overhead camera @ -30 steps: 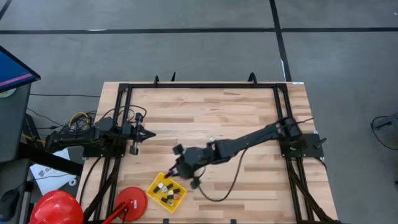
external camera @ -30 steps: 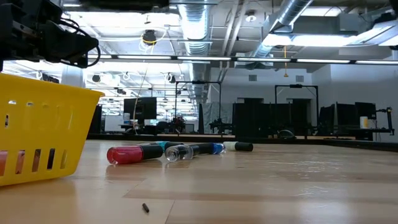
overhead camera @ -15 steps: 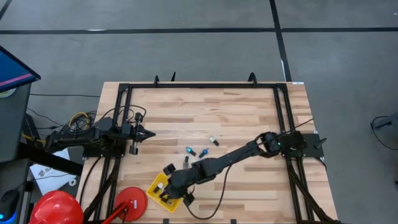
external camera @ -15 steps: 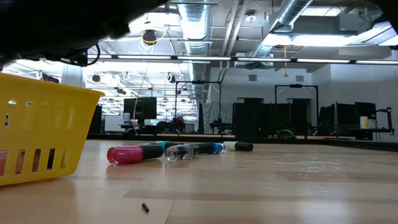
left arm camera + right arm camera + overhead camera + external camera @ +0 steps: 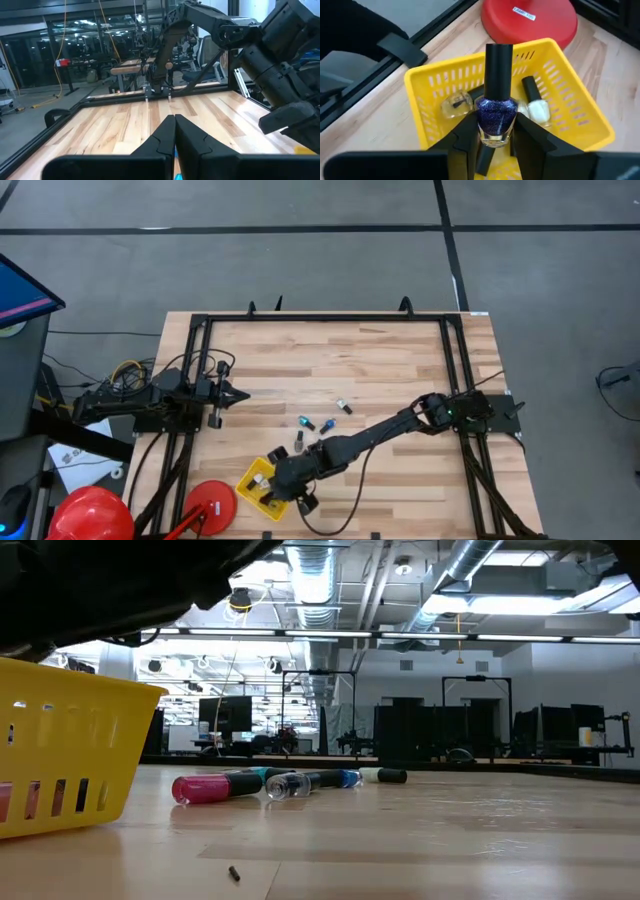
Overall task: Pick & Place Nail Polish
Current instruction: Put the purple nail polish into the yellow basket
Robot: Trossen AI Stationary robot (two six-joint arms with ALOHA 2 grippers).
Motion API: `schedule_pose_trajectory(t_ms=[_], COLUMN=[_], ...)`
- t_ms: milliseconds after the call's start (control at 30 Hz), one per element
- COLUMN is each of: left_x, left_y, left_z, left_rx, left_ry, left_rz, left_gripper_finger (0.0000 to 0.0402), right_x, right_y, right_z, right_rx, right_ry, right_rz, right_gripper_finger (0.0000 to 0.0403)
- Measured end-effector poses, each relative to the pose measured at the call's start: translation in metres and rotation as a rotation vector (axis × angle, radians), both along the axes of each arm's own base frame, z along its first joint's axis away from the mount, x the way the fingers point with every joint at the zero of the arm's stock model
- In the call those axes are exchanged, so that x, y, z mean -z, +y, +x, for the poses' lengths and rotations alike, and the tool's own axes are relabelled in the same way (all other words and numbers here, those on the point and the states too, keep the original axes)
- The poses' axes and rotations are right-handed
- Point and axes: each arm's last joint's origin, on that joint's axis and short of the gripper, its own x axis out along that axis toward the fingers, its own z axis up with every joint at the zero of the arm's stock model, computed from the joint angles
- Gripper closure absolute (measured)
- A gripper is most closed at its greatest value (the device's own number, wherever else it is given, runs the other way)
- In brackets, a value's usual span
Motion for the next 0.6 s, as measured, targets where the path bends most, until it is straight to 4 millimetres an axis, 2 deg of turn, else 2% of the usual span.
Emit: schedule_pose_trajectory(t_ms=[600], left_x=[-0.0001], left_y=[0.0], left_z=[0.0], left_rx=[0.0], left_ry=[-0.001], left_rz=[0.0], left_gripper_finger=[0.0401], right_x=[0.0068], right_y=[-0.002], right_z=[-0.0069], right_rx=[0.017], right_ry=[0.118], right_rz=[0.012], right_gripper_finger=[0.0297])
